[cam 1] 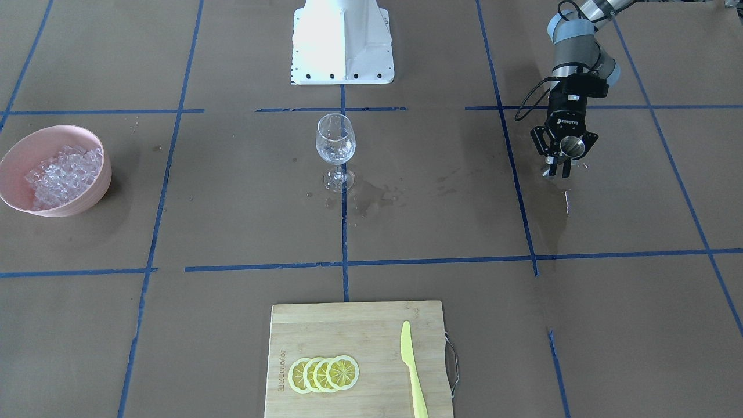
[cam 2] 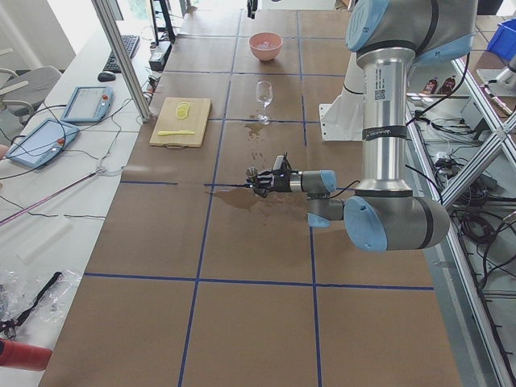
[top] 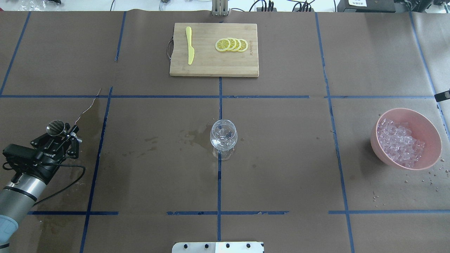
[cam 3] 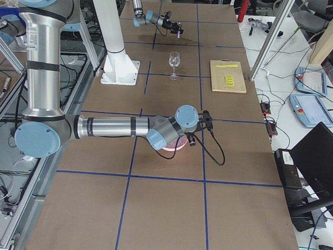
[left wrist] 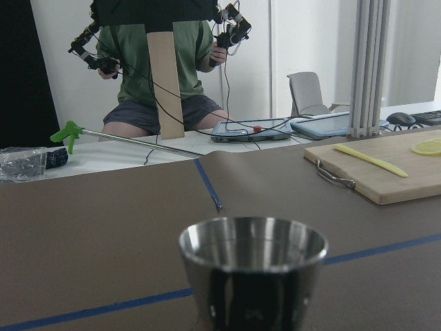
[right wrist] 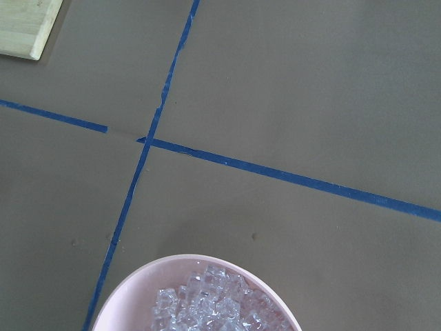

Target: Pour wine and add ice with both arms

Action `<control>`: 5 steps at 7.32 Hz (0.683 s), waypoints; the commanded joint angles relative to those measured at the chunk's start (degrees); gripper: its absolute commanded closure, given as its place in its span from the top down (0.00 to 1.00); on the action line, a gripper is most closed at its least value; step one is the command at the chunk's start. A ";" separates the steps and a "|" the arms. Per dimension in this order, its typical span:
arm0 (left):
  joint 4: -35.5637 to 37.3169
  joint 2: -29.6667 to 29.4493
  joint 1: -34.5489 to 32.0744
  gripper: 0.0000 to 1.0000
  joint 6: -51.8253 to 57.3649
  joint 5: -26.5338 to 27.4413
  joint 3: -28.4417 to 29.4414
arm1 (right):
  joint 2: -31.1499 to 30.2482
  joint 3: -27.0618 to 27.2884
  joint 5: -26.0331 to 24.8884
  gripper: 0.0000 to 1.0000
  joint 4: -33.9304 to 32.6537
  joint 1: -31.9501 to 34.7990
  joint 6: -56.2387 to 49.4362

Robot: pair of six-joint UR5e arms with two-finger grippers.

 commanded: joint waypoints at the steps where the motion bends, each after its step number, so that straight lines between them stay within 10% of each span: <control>1: 0.00 0.15 0.41 0.37 0.00 0.01 0.09 | 0.00 -0.01 0.00 1.00 0.06 0.00 0.00; 5: 0.17 0.24 1.72 0.29 -1.22 -0.69 0.00 | 0.00 -0.10 0.00 1.00 -0.03 0.00 0.00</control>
